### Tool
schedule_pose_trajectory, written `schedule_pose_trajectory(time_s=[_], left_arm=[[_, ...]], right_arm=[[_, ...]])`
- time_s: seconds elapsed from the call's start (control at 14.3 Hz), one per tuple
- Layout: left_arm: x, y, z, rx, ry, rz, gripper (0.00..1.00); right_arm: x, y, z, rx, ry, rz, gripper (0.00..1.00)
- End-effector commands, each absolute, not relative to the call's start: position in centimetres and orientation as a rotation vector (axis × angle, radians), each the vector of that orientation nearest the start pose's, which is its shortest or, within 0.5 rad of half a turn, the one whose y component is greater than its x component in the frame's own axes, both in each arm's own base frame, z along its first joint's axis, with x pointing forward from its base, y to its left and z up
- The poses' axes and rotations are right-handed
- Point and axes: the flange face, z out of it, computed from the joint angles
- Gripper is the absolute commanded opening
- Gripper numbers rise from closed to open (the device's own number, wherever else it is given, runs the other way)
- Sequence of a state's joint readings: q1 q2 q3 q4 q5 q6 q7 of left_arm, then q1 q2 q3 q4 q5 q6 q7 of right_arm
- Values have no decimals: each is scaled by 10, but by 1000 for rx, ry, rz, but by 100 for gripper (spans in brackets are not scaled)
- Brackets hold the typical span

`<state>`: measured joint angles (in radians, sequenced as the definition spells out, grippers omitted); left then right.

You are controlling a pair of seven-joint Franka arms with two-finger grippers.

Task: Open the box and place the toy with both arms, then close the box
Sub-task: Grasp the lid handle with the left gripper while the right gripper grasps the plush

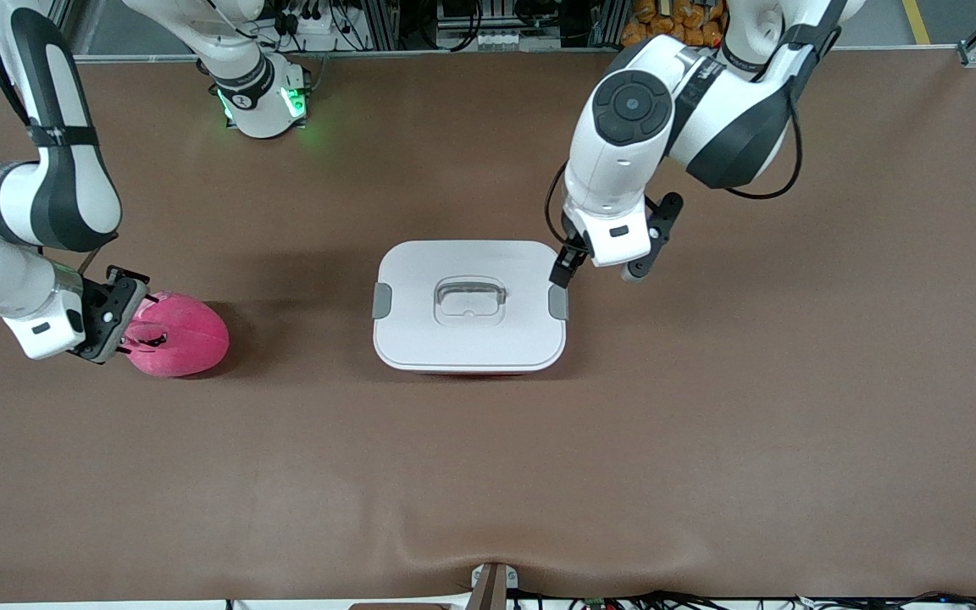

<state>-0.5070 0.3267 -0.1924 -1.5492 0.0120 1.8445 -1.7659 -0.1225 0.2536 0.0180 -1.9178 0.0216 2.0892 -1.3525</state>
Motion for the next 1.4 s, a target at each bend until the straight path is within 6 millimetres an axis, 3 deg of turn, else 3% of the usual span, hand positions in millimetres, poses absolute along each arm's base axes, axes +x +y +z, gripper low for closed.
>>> schedule_pose_trajectory(time_s=[0.0,0.21,0.28,0.35,0.42,0.77,0.84,1.12,1.26,1.33], left_arm=[[511,-425,457,-2637,-1716,71,100],[510,-449,449,-2589,-1842,70,100],[505,-460,447,-2586,-1875,69,100],[504,-467,444,-2579,-1913,54,100],[501,-473,443,-2575,-1939,42,100],[493,-505,423,-2526,-2120,52,100],[492,-512,418,-2523,-2151,49,99],[488,-528,409,-2479,-2289,-53,97],[482,-538,404,-2460,-2343,-65,96],[477,-543,401,-2445,-2355,-82,96]], right_arm=[[596,-66,335,-2439,-1825,99,100],[596,-65,328,-2432,-1846,90,100],[600,-66,324,-2396,-1912,67,73],[601,-69,322,-2359,-1970,48,31],[602,-72,319,-2348,-1983,46,13],[600,-80,318,-2353,-1966,52,7],[600,-80,319,-2353,-1964,50,0],[599,-82,330,-2364,-1941,54,0],[594,-86,339,-2363,-1824,31,0],[590,-101,344,-2396,-1703,-1,0]])
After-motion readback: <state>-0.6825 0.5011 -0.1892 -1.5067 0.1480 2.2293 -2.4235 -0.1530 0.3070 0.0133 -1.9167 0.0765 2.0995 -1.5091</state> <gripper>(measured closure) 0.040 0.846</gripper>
